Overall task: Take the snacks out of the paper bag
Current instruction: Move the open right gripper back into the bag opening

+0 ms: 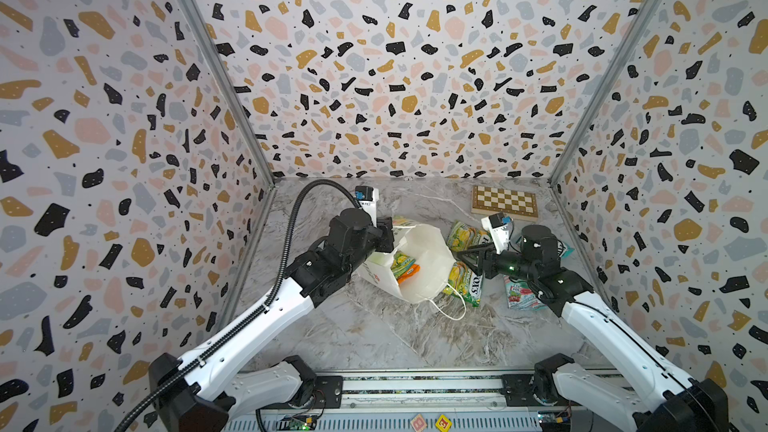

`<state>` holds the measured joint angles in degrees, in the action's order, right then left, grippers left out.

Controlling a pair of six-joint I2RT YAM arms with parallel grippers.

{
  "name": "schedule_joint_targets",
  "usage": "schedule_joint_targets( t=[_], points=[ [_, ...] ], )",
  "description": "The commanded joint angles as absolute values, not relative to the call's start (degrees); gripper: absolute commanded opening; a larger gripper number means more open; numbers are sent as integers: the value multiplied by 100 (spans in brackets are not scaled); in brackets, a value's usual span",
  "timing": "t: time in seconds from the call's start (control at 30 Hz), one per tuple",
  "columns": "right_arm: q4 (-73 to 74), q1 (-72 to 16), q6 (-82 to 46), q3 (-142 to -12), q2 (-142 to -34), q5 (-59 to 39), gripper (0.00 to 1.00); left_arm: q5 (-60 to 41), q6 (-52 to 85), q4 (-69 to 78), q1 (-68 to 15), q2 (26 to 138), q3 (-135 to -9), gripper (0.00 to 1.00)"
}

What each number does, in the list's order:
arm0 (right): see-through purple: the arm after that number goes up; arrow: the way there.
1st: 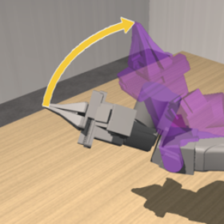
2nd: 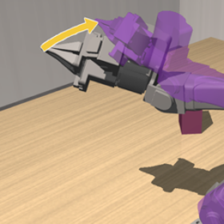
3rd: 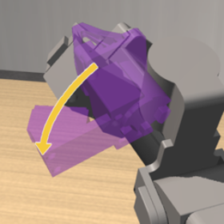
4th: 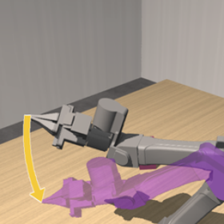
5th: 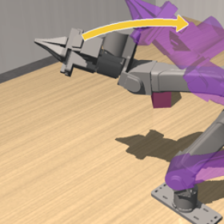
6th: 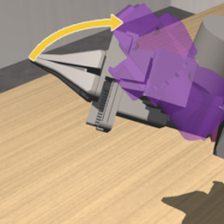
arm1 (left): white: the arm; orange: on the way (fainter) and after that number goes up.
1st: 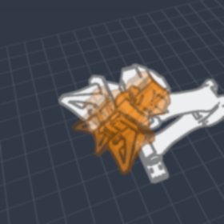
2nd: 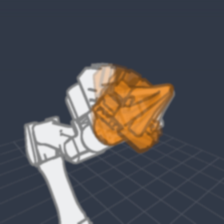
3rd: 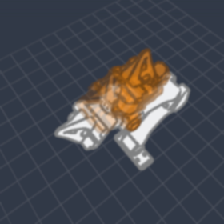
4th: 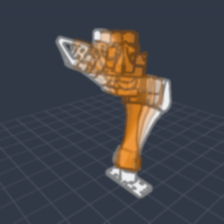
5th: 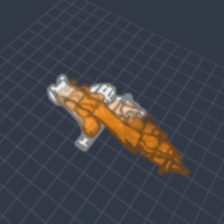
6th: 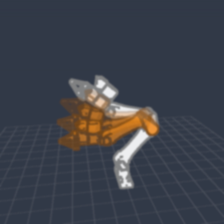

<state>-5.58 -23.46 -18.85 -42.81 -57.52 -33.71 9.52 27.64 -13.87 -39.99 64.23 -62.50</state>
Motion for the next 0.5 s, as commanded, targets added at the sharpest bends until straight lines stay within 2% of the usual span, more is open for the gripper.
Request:
schedule_joint_targets(
  t=[0.0,0.47],
  points=[
    [-399,-2746,-1552,-4620,-5903,-3489,58,924,2655,-1130,-4017,6267,-6204,0],
    [-431,-4249,-1192,-5081,-7367,-2806,57,918,2637,-1081,-4014,6240,-6203,0]
  ],
)
